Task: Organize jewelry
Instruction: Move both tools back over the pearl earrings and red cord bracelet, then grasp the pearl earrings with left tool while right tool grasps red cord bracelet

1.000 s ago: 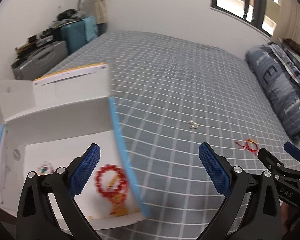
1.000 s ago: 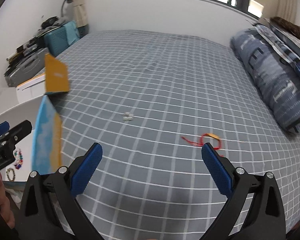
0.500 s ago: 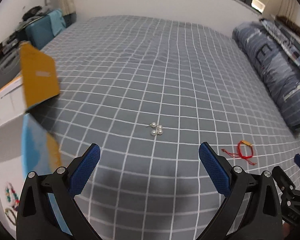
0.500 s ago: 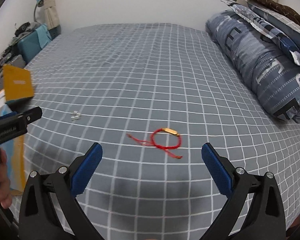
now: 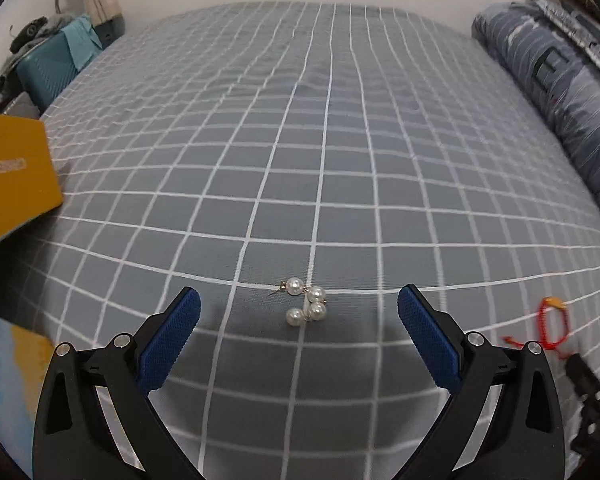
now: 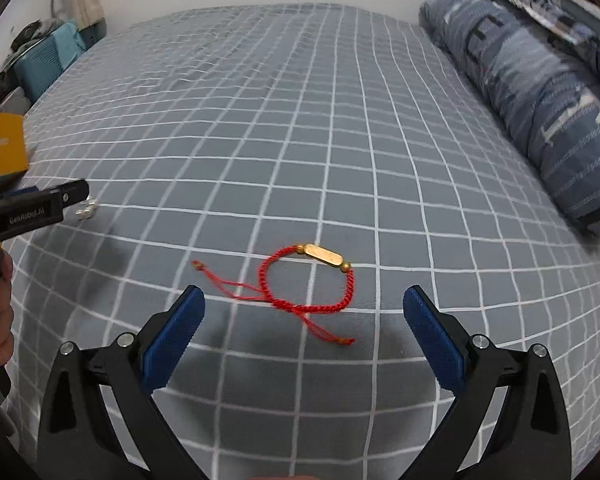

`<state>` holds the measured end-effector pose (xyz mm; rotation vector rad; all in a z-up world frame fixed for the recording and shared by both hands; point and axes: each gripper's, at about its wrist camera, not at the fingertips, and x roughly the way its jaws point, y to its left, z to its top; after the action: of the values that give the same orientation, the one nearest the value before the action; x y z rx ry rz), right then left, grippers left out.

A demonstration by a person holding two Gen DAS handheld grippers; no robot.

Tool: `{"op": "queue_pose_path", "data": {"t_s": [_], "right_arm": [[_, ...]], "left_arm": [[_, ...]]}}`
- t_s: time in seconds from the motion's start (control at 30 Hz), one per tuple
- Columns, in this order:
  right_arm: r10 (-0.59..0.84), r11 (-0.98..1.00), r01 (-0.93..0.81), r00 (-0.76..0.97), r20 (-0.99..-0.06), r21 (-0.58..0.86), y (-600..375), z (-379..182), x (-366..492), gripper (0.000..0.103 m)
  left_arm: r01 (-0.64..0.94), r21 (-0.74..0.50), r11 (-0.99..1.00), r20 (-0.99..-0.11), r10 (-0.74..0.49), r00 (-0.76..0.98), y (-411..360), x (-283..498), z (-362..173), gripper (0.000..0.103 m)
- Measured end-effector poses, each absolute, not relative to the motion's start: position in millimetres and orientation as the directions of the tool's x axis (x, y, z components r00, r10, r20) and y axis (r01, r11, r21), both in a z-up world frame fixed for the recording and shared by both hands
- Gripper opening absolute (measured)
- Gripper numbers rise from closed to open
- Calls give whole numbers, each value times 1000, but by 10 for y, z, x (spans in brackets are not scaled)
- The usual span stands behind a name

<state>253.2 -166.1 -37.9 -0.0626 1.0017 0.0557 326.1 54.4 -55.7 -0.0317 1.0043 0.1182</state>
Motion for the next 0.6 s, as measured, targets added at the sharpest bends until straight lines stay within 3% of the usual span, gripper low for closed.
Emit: {"op": "queue_pose_path", "data": {"t_s": [0.5,0.6], "right_arm": [[97,995,-45,493,-865,87,-1844,-765,2802,95],[80,997,-33,491,-867,73,-1861,-816,2815,89]], "left_arm": [[-127,44,991,-860,102,499,589,3435,-943,97],[-127,52,991,-859,109,501,576,3426,-942,96]]}}
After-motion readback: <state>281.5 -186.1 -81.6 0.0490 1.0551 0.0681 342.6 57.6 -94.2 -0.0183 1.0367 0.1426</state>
